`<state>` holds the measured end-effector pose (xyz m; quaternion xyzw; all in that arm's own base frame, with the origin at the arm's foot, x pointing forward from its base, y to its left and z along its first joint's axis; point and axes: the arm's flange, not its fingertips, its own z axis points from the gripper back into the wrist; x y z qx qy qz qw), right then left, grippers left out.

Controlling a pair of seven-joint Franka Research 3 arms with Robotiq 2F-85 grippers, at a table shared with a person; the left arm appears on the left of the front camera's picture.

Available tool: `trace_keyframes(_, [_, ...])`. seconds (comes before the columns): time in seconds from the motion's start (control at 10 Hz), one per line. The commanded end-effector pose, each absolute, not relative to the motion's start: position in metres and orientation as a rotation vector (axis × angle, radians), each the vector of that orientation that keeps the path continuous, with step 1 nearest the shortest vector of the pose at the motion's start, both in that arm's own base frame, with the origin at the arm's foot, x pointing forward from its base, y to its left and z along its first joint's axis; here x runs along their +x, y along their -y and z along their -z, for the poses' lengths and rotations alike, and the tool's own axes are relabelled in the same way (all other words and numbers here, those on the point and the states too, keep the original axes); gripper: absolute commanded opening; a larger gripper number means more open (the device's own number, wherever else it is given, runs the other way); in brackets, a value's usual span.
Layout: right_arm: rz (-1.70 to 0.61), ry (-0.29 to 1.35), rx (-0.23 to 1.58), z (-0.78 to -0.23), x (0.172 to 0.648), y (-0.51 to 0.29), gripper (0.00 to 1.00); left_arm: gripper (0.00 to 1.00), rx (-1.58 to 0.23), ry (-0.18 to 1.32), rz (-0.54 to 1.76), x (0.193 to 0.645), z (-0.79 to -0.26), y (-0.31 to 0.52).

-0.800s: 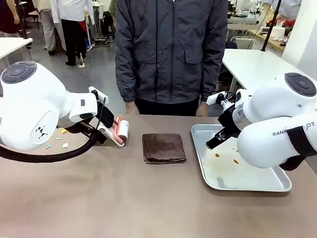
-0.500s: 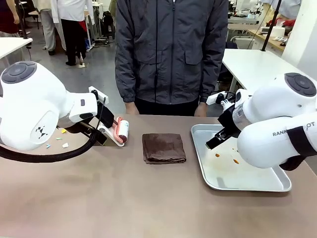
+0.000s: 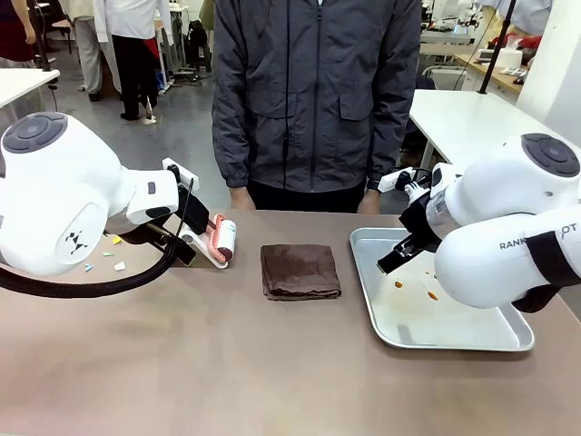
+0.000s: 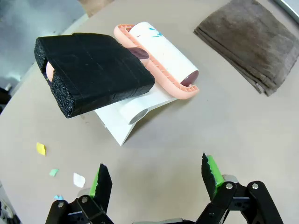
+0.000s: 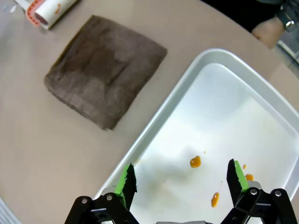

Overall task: Clean the surface of the table.
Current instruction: Hold the Lint Roller with your left hand and the towel with your right hand.

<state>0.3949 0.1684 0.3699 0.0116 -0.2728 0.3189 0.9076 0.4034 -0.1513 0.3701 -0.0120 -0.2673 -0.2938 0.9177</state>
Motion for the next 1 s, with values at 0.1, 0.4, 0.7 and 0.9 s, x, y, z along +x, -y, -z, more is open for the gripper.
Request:
trace_keyframes(0.1, [-0.658, 0.563, 0.024, -0.37, 0.395, -0.168, 1.0, 1.0, -0.024, 0.55, 0.605, 0.403, -0.37, 0.151])
trace_keyframes(0.4, [-0.658, 0.563, 0.024, -0.37, 0.395, -0.168, 1.0, 1.0, -0.024, 0.55, 0.605, 0.403, -0.37, 0.151])
trace_keyframes(0.7, [-0.658, 0.563, 0.024, -0.37, 0.395, -0.168, 1.0, 1.0, -0.025, 0.55, 0.604, 0.403, -0.37, 0.151])
trace_keyframes(0.9, [-0.467, 0.49, 0.164, -0.408, 0.378, -0.159, 1.0, 1.0, -0.194, 0.441, 0.477, 0.388, -0.401, 0.129])
